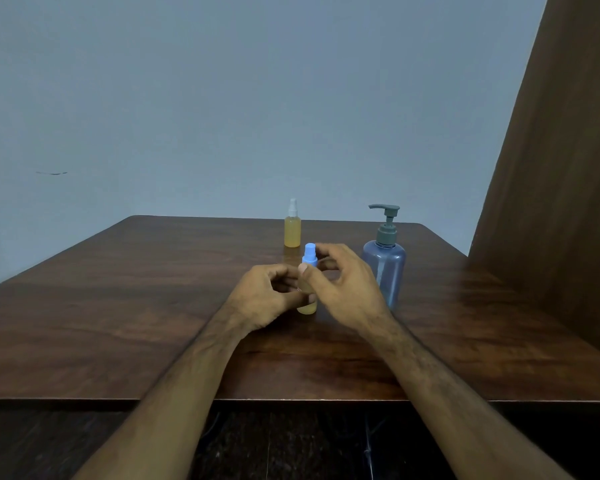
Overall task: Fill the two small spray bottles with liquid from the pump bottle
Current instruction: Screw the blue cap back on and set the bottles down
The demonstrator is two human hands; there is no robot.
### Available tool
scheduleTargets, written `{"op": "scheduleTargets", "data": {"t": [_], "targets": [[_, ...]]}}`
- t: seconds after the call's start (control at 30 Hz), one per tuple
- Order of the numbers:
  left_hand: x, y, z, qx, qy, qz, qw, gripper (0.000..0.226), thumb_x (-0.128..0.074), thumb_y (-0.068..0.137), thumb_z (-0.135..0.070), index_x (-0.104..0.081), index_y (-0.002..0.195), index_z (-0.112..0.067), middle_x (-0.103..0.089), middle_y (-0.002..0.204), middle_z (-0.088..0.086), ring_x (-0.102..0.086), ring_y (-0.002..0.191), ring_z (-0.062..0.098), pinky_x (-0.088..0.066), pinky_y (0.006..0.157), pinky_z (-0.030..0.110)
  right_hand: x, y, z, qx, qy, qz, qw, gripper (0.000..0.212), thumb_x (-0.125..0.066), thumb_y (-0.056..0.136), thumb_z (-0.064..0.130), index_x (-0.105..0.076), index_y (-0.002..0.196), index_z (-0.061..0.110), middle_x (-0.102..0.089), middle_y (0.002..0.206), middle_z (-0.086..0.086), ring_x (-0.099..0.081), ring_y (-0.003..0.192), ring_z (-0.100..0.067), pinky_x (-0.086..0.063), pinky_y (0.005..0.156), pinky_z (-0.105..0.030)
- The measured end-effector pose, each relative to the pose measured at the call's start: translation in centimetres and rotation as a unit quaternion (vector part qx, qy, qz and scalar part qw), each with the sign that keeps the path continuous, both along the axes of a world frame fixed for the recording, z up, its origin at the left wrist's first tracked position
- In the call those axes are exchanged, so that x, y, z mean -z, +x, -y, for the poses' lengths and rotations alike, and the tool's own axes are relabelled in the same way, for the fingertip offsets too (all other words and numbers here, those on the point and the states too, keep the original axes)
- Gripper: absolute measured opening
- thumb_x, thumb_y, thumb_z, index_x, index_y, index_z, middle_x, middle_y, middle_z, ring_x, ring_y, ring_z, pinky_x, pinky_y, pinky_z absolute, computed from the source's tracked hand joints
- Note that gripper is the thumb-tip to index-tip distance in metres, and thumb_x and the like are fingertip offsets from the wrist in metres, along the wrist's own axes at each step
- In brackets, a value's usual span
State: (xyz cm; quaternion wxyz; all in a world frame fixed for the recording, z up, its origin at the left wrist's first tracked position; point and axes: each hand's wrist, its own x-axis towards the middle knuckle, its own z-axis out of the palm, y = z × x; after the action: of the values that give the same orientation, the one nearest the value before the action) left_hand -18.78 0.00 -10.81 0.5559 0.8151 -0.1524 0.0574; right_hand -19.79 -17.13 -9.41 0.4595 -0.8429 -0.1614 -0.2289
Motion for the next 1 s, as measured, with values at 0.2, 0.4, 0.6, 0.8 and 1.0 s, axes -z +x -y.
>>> {"op": "scheduleTargets", "data": {"t": [0.2, 0.4, 0.6, 0.8, 1.0], "targets": [[0.06, 0.08, 0.15, -0.007, 0.003, 0.000, 1.000, 0.035, -0.090, 0.073, -0.029, -0.074, 0.103, -0.024, -0.078, 0.099, -0.007, -0.073, 0.097, 0.009, -0.057, 0.097, 0.036, 0.09, 0.28, 0.03, 0.004, 0.000, 0.003, 1.000, 0.028, -0.070, 0.097, 0.028, -0.071, 0.123, 0.017, -0.067, 0.116, 0.005, -0.062, 0.078, 0.015, -0.045, 0.059, 0.000], [0.20, 0.22, 0.16, 0.009, 0.011, 0.006, 1.000, 0.039, -0.088, 0.076, -0.027, -0.072, 0.112, -0.024, -0.078, 0.104, -0.007, -0.073, 0.100, 0.009, -0.056, 0.099, 0.040, 0.10, 0.32, 0.13, -0.006, -0.036, -0.010, 0.999, 0.025, -0.061, 0.102, 0.031, -0.067, 0.123, 0.019, -0.062, 0.118, 0.010, -0.059, 0.075, 0.020, -0.044, 0.064, 0.000], [0.46, 0.28, 0.23, 0.003, 0.033, 0.034, 0.999, 0.035, -0.088, 0.076, -0.030, -0.075, 0.109, -0.026, -0.079, 0.097, -0.007, -0.074, 0.094, 0.010, -0.059, 0.094, 0.041, -0.05, 0.27, 0.05, 0.005, -0.040, -0.008, 0.999, 0.023, -0.062, 0.101, 0.032, -0.069, 0.119, 0.019, -0.060, 0.109, 0.013, -0.057, 0.068, 0.023, -0.044, 0.061, -0.001], [0.30, 0.23, 0.51, -0.015, 0.081, 0.076, 0.994, 0.041, -0.086, 0.076, -0.036, -0.073, 0.113, -0.026, -0.077, 0.098, -0.009, -0.071, 0.094, 0.005, -0.057, 0.086, 0.023, -0.28, 0.24, -0.13, 0.012, -0.026, -0.005, 1.000, 0.014, -0.071, 0.095, 0.036, -0.063, 0.097, 0.025, -0.064, 0.100, 0.011, -0.061, 0.067, 0.017, -0.045, 0.056, -0.004], [0.39, 0.41, 0.24, 0.019, 0.080, 0.067, 0.994, 0.032, -0.083, 0.081, -0.033, -0.074, 0.111, -0.028, -0.078, 0.099, -0.015, -0.071, 0.098, 0.003, -0.056, 0.094, 0.027, -0.11, 0.04, -0.02, -0.007, -0.012, -0.027, 1.000, 0.029, -0.064, 0.100, 0.039, -0.066, 0.122, 0.020, -0.063, 0.118, 0.012, -0.061, 0.063, 0.018, -0.043, 0.053, -0.005]]}}
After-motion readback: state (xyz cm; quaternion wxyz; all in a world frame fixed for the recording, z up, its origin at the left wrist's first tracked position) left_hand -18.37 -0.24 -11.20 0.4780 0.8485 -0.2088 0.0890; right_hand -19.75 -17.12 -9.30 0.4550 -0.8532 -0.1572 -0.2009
